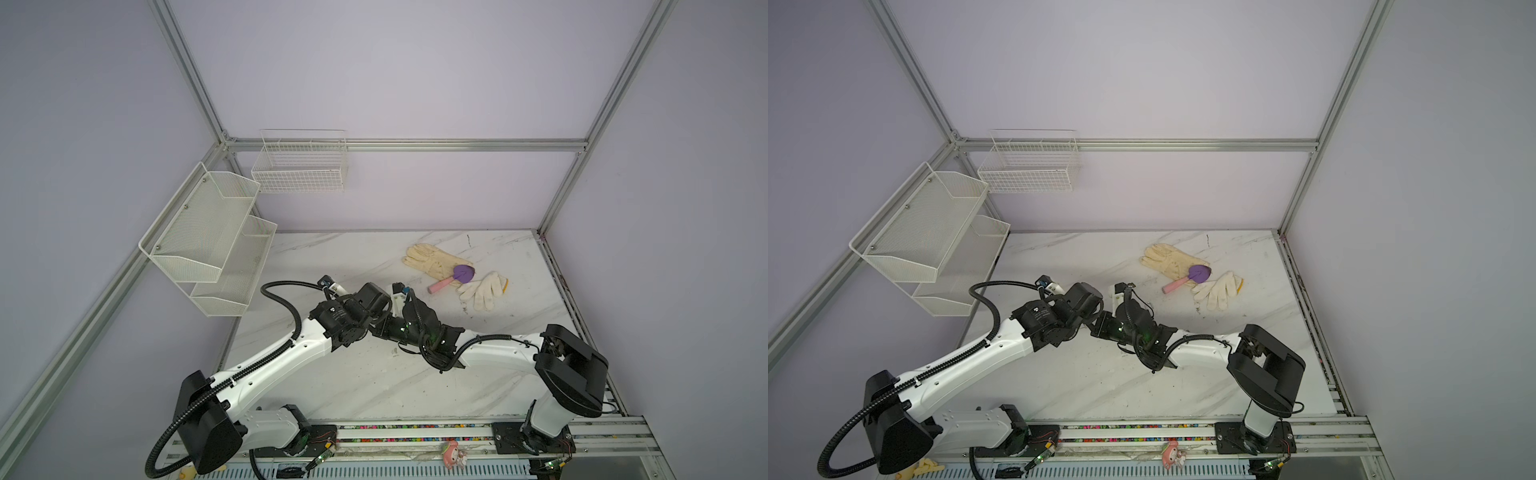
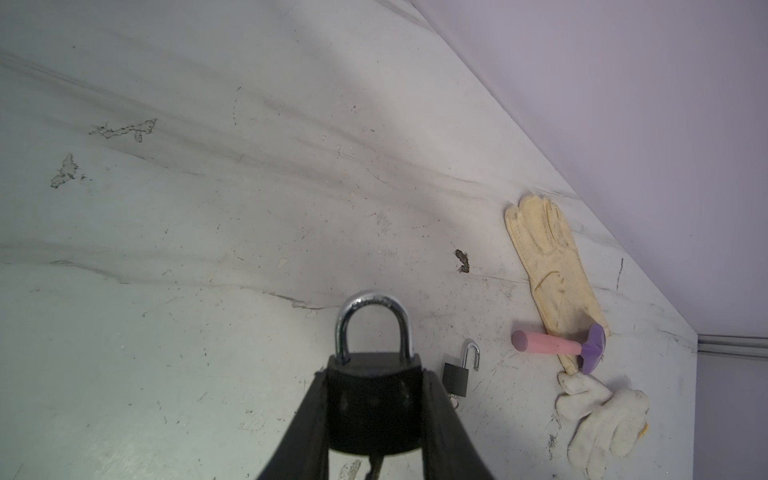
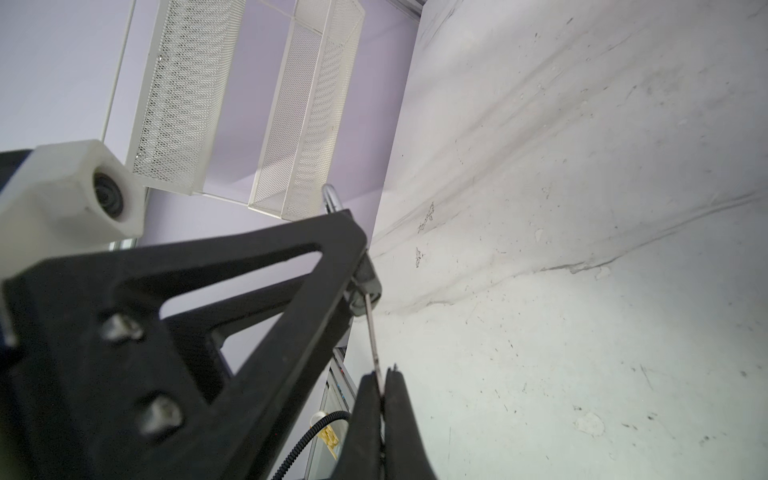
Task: Unlock with the key
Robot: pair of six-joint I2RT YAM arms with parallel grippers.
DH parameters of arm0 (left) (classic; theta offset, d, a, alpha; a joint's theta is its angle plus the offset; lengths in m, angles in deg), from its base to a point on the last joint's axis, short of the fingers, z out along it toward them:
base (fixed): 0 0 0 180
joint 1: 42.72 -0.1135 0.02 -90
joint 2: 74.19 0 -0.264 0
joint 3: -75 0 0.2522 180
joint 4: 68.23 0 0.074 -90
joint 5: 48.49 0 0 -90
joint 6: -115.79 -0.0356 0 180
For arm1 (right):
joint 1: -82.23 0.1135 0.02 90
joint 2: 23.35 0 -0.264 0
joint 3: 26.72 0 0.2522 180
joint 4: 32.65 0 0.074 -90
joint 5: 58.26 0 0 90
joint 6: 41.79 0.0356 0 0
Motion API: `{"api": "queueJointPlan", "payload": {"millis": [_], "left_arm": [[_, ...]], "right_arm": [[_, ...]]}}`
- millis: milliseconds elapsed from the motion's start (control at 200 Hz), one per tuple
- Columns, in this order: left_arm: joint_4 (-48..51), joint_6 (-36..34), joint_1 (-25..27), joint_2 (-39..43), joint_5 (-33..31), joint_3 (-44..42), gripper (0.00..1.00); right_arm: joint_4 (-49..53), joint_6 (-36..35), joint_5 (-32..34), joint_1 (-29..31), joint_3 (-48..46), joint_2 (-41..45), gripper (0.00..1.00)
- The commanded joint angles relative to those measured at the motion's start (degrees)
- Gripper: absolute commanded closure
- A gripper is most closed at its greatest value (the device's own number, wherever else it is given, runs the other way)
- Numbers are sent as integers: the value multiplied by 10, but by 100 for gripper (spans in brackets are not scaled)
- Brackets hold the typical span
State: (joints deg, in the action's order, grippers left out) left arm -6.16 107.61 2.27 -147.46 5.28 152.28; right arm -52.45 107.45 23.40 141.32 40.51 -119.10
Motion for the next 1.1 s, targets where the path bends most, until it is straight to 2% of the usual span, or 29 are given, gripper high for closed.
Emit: {"api": "queueJointPlan", "payload": {"millis": [0, 50, 110, 245, 360, 575, 730, 810, 925, 990, 1095], "left_arm": [[18, -11, 30, -7, 74, 37, 100], [19, -12, 31, -7, 81, 35, 100], [20, -16, 31, -7, 91, 31, 100], [22, -30, 31, 5, 104, 22, 100], [32, -54, 30, 14, 110, 18, 100], [42, -59, 28, 46, 112, -9, 100], [66, -59, 29, 53, 107, -20, 100], [70, -61, 29, 50, 105, -22, 100], [81, -59, 27, 35, 100, -27, 100], [82, -61, 25, 27, 97, -29, 100], [73, -66, 17, 13, 102, -35, 100]], "right_arm": [[-183, 8, 28, -6, 24, 18, 100], [-196, -21, 14, -6, 36, 12, 100], [-139, -67, 13, -6, 59, 8, 100], [-135, -139, 24, -6, 38, 25, 100], [-73, -210, -12, -6, 60, 27, 100], [-75, -186, -94, -22, 42, 35, 100], [-128, -102, -145, -44, 33, 36, 100], [-164, -74, -142, -43, 27, 39, 100], [-61, -80, -87, -44, 48, 48, 100], [-37, -81, -58, -44, 35, 47, 100], [-56, -64, -51, -43, 5, 32, 100]]}}
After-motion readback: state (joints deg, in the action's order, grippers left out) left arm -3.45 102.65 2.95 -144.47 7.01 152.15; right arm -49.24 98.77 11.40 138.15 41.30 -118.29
